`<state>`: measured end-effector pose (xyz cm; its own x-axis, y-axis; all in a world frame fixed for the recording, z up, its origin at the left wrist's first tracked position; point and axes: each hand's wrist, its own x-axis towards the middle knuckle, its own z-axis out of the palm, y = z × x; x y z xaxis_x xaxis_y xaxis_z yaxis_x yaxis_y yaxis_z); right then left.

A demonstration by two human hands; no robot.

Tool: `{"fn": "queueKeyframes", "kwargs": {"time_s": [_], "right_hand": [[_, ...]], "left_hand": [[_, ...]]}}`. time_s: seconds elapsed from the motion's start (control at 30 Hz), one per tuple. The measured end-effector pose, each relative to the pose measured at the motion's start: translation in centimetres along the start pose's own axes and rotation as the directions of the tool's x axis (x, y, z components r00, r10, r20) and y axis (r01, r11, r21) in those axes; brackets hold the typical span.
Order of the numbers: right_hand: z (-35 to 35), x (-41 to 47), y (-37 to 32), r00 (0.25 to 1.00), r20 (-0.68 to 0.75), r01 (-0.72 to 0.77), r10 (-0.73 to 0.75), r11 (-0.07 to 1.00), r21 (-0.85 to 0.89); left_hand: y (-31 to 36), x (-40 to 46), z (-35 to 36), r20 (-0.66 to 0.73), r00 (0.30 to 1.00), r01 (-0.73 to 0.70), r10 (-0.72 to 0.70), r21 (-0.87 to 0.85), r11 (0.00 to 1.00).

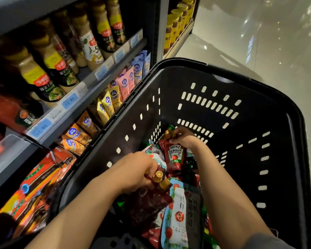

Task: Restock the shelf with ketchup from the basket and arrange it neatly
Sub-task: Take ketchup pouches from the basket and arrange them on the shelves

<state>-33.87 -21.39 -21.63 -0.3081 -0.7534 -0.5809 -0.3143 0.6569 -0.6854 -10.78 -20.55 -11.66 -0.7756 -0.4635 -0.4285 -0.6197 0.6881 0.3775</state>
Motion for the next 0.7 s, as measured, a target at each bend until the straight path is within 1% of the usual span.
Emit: {"fn": "queueKeyframes", "kwargs": {"time_s": [0.1, 0.2, 0.27, 0.33, 0.4, 0.47, 0.57, 0.7], "right_hand": [[-0.1, -1.3, -0.7, 0.998, -0.041, 0.054, -0.05, 0.994, 0.093], [-0.6, -3.7, -2.6, 0.993, -0.043, 0.113, -0.111, 0.992, 0.056], [-1.3, -5.5, -4.2, 0.982, -0.049, 0.183, -0.184, 0.983, -0.028], [-2.4, -7.5, -5.9, 0.961, -0.051, 0.27, -0.272, 0.962, -0.046], [-3.9, -10.1, -8.0, 0.93, -0.029, 0.366, -0.366, 0.93, -0.008], [-5.4, -13.1, -10.5, 0.876, 0.022, 0.482, -0.481, 0.876, 0.001], [-6.6, -17.7, -13.8, 0.751, 0.105, 0.656, -0.652, 0.755, -0.006], [-5.8, -22.6, -16.3, 0.585, 0.149, 0.811, -0.797, 0.569, -0.137]], "left_hand": [[0.2, -0.3, 0.1, -0.013, 1.0, -0.018, 0.018, -0.03, 0.999], [0.6, -1.0, -0.6, -0.056, 0.998, -0.028, 0.025, -0.059, 0.998], [0.9, -1.9, -1.4, -0.149, 0.988, -0.047, 0.026, -0.135, 0.99], [1.1, -3.3, -2.3, -0.29, 0.957, -0.08, 0.004, -0.25, 0.965], [1.7, -5.0, -3.1, -0.421, 0.906, -0.116, -0.035, -0.328, 0.937], [2.4, -6.9, -3.9, -0.541, 0.838, -0.182, -0.07, -0.398, 0.899], [3.1, -9.9, -5.4, -0.682, 0.719, -0.295, -0.132, -0.472, 0.831], [3.7, -14.1, -7.3, -0.789, 0.572, -0.436, -0.226, -0.525, 0.731]]}}
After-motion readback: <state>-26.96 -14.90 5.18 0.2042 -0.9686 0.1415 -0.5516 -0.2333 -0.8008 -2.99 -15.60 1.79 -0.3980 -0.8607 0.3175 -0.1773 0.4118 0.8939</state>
